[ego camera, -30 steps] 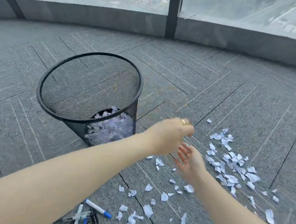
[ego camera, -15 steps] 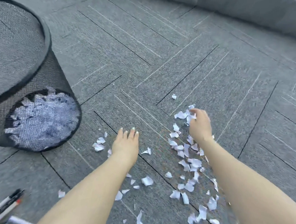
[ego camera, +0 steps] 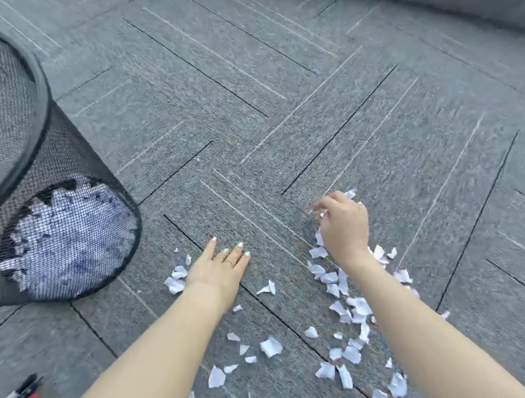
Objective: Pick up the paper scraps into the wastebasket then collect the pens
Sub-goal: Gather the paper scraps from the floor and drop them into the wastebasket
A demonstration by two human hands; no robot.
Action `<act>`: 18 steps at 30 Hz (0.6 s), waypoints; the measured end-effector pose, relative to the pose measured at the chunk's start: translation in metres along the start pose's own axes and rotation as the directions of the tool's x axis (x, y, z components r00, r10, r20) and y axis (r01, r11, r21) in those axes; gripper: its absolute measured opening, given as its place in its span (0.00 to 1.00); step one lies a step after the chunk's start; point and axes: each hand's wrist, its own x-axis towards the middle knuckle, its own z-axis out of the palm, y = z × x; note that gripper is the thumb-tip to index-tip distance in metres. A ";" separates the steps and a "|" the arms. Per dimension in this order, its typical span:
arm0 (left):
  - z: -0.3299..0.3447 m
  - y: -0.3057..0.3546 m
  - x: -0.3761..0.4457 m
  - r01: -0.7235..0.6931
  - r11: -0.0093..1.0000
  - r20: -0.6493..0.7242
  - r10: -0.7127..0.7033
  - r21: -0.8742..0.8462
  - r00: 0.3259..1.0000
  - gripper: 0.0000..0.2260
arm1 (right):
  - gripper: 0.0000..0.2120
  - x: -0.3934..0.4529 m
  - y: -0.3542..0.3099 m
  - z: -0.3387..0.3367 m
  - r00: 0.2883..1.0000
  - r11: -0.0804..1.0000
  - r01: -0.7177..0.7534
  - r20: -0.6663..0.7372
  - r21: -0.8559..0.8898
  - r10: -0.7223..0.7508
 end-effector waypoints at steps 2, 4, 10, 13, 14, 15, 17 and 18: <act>0.001 0.001 0.000 -0.006 1.000 0.011 0.006 -0.003 1.000 0.33 | 0.15 0.013 0.017 -0.003 0.980 0.979 -0.188 -0.051 0.080 0.192; 0.001 0.001 -0.002 -0.006 1.000 0.023 0.006 -0.004 1.000 0.34 | 0.17 0.026 0.026 -0.006 0.952 0.943 -0.306 0.055 0.128 0.301; 0.006 -0.002 -0.001 0.010 0.999 0.000 -0.010 -0.046 1.000 0.36 | 0.13 -0.062 0.004 -0.005 0.977 0.960 -0.072 0.215 0.271 0.013; 0.009 0.001 -0.001 0.022 0.999 -0.004 -0.022 -0.044 1.000 0.38 | 0.17 -0.055 0.008 -0.009 0.995 0.956 -0.089 0.060 0.281 0.075; 0.010 0.002 -0.001 0.029 0.999 0.002 -0.029 -0.036 1.000 0.39 | 0.18 -0.043 0.011 -0.009 0.988 0.956 -0.154 0.062 0.250 0.143; 0.010 0.002 0.000 0.036 0.999 0.005 -0.036 -0.028 0.999 0.41 | 0.18 -0.034 0.014 -0.011 0.979 0.957 -0.196 0.099 0.212 0.179; 0.011 0.003 0.000 0.042 0.999 -0.003 -0.042 -0.019 0.999 0.42 | 0.18 -0.037 0.012 -0.010 0.966 0.973 -0.194 0.199 0.128 0.167; 0.010 0.004 -0.001 0.045 0.999 -0.005 -0.045 -0.025 0.999 0.40 | 0.17 -0.051 0.005 -0.009 0.960 0.980 -0.164 0.247 0.116 0.131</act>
